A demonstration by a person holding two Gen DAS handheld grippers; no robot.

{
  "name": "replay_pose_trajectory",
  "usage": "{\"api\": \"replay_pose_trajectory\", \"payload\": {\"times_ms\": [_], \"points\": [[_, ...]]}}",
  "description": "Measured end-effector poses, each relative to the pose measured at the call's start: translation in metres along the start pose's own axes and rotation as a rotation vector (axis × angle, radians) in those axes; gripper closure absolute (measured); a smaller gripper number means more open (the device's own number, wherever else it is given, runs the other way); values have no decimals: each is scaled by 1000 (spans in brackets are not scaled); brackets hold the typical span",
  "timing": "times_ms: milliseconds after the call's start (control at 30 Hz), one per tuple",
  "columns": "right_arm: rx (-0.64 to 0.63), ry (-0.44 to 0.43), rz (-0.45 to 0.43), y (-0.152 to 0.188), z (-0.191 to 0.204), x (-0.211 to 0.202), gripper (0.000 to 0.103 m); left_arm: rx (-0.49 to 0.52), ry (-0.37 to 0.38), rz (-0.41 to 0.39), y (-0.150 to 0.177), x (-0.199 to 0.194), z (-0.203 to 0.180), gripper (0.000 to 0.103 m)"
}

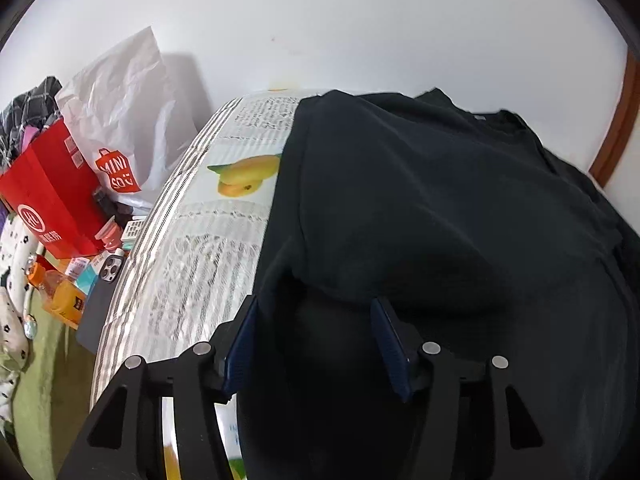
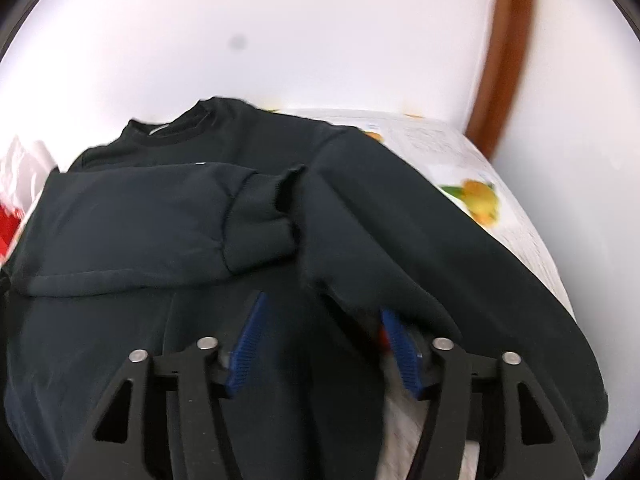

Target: Fold small clothes

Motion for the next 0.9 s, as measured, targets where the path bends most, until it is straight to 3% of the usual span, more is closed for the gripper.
{"api": "replay_pose_trajectory", "payload": {"times_ms": [100,167,200,267,333,500,667,800,900], "points": [[-35,63,23,-3,3,25,44,16,-16,-1,7,-3,-2,48],[-45,144,27,-5,-3,38,64,37,-35,2,14,-3,-3,48],[-39,178,27,-6,-10,44,92,49,-48,4,17,-2,-3,47],[58,156,8,-9,-30,43,91,54,-66,-11,21,-3,0,44],[225,69,-10,-6,-55,37,91,32,-67,-6,22,-3,4,41],[315,-3,12,4,-70,31,86,-2,-62,16,21,-1,12,40],[222,27,24,13,-56,-9,75,4,-71,24,21,-5,10,40],[122,-16,-44,1,-26,-39,73,13,-63,21,21,-9,3,40],[48,-73,-99,-19,6,-35,70,27,-66,16,22,-12,-3,40]]}}
Point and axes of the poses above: each gripper's, at about its wrist camera, not at the fingertips, and x roughly the way its jaws point, z to its left, y to its underside, the point moved 5 cm from there along x, roughly the way its jaws point, and after that the axes turned 11 degrees about -z, right-handed, at the moved point
